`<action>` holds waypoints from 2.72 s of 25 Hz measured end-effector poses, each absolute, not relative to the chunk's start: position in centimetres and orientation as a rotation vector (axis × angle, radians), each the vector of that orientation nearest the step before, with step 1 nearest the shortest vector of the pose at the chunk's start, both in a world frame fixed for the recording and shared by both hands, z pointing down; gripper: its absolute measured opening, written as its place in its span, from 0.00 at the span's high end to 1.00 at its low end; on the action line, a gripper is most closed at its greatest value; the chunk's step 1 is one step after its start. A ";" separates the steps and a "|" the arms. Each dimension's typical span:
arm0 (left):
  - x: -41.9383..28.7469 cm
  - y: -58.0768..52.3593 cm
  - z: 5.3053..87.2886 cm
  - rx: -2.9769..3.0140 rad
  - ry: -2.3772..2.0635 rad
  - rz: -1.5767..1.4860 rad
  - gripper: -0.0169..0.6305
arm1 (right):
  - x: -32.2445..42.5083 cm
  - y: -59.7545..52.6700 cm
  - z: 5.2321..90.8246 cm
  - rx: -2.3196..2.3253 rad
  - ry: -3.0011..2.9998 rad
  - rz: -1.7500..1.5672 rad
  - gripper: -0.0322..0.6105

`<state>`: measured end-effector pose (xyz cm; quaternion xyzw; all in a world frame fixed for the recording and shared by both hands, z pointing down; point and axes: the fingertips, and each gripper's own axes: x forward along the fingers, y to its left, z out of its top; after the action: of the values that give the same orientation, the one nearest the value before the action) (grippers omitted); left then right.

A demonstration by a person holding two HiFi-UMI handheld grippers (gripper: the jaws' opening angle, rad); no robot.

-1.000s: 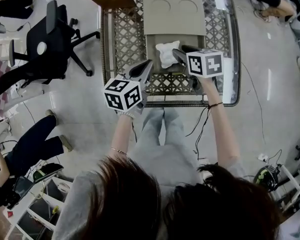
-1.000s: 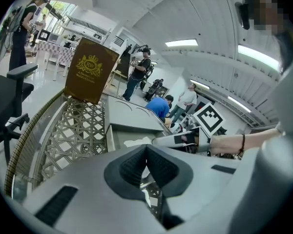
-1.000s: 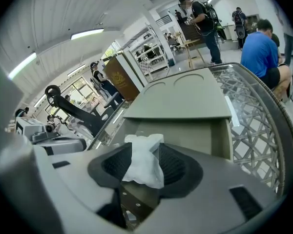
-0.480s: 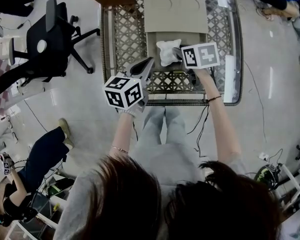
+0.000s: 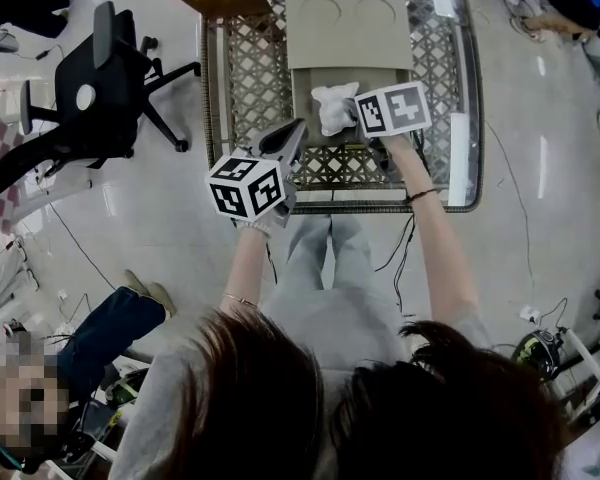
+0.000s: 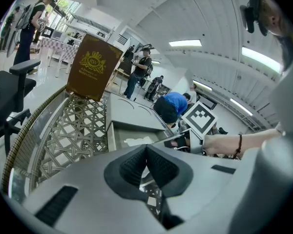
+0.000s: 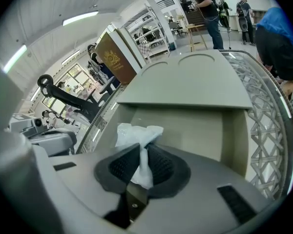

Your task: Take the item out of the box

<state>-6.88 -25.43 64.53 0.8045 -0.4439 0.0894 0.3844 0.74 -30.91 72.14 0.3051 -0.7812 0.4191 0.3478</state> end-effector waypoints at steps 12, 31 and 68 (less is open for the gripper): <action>-6.8 -24.5 62.4 2.077 -1.124 0.232 0.95 | 1.1 -30.7 68.4 0.839 -2.110 1.081 0.85; -7.4 -23.8 53.6 2.245 -1.184 0.143 0.95 | 1.7 -28.8 56.8 0.896 -2.423 1.003 0.85; -9.6 -23.8 34.9 2.698 -1.351 -0.037 0.95 | 7.4 -26.7 33.2 1.226 -2.986 0.310 0.85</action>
<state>-9.57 -23.80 34.93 0.8924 -0.4468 -0.0122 0.0619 7.42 -26.73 33.22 0.3776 -0.9196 0.0954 -0.0506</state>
